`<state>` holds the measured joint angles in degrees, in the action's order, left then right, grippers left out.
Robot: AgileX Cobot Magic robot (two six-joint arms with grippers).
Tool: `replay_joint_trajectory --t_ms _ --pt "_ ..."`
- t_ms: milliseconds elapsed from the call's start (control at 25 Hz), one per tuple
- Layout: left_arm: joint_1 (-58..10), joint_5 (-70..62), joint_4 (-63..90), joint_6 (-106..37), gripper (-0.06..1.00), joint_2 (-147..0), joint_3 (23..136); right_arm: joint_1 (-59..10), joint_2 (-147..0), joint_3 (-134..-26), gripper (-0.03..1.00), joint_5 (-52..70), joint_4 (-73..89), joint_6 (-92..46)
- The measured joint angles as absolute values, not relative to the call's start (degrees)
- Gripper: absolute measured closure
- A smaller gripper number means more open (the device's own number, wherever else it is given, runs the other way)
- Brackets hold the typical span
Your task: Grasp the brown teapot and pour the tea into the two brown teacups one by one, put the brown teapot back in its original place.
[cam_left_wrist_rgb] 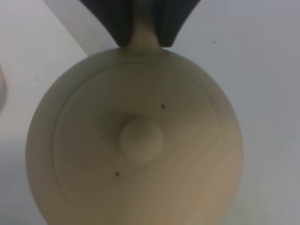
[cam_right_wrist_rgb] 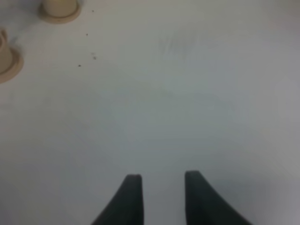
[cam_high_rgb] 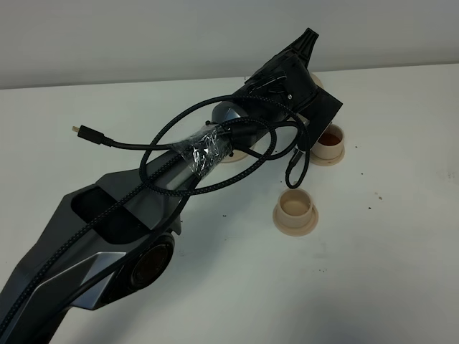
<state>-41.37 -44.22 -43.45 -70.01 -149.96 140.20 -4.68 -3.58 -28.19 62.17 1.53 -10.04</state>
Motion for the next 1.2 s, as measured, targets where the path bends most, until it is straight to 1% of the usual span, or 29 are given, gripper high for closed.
replay_joint_trajectory --t_ms 1200 --pt "-42.33 -44.63 -46.38 -70.06 0.82 -149.96 140.2 -4.68 -3.58 -28.19 0.73 62.17 0.0 -10.04"
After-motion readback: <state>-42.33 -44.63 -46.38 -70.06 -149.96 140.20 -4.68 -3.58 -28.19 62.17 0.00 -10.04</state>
